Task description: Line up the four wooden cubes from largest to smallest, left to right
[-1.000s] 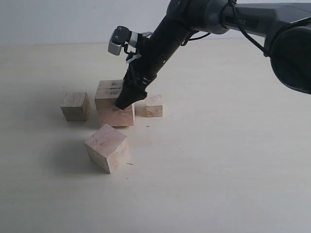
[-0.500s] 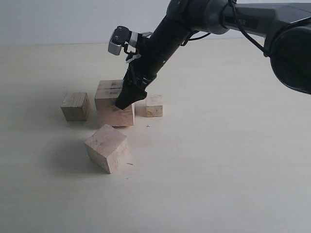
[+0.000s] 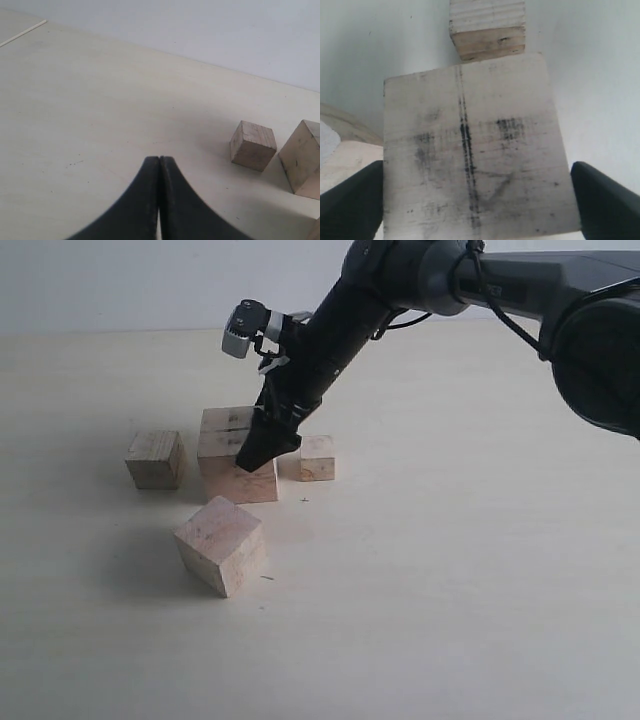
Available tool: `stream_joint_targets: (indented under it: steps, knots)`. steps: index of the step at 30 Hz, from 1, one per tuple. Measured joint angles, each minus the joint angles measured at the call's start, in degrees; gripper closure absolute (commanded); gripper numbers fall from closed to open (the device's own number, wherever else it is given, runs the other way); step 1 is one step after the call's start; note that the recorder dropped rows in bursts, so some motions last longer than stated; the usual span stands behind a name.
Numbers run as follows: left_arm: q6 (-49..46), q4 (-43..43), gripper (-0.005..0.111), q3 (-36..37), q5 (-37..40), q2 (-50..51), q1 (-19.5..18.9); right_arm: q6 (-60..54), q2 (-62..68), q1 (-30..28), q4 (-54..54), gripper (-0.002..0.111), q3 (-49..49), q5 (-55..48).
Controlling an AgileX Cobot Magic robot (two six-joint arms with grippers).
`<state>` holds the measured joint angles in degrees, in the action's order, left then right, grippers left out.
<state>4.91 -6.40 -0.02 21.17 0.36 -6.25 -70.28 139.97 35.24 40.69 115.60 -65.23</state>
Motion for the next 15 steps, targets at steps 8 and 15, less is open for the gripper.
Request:
stream_joint_targets:
  steps: [8, 15]
  knots:
    - [0.00, 0.00, 0.107, 0.00, 0.00, 0.00, 0.00, 1.06, 0.00, 0.00, 0.74, 0.013, 0.00, 0.12]
    - [0.00, 0.00, 0.107, 0.00, 0.00, 0.00, 0.00, 5.00, 0.00, 0.00, 0.62, 0.013, 0.00, 0.76]
